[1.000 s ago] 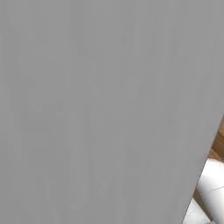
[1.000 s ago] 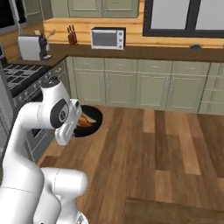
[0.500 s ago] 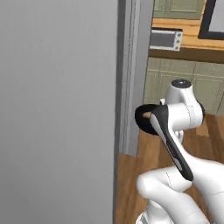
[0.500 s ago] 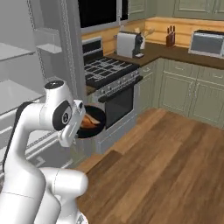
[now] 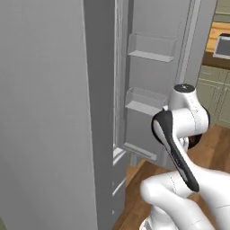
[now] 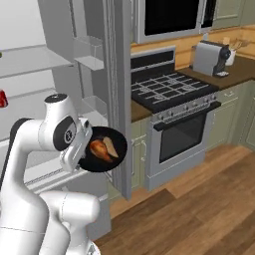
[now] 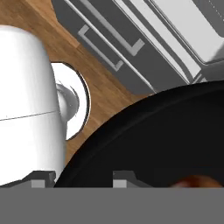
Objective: Pick the chicken drumstick and sweet potato from their plates and place them in the bowl. Then put the bowl in the fridge.
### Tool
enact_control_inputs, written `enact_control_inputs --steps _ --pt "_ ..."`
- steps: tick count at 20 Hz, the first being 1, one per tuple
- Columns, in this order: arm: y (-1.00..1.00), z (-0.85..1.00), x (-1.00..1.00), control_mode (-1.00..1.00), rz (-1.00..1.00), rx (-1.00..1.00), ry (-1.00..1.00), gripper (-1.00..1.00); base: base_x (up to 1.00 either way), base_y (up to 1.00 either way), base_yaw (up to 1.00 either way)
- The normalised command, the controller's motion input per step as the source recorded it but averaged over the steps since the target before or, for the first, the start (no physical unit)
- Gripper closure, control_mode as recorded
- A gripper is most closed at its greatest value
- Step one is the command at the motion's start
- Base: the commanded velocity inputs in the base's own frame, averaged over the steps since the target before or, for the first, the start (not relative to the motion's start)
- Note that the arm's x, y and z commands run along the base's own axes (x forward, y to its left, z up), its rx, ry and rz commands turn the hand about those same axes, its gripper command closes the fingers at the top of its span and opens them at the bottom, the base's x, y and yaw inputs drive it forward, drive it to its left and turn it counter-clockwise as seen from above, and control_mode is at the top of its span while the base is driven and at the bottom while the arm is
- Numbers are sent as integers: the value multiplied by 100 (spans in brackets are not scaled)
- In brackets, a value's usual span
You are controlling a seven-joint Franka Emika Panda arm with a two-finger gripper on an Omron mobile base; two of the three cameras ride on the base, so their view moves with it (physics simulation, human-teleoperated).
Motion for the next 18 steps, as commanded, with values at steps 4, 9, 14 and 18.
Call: enact_control_inputs --steps 4,9,14,18 --pt "0 0 0 100 0 0 0 100 -4 16 10" --pt "0 0 0 100 0 0 0 100 -34 27 8" --pt "0 0 0 100 0 0 0 100 -54 27 23" --pt "0 0 0 100 0 0 0 100 -20 -6 29"
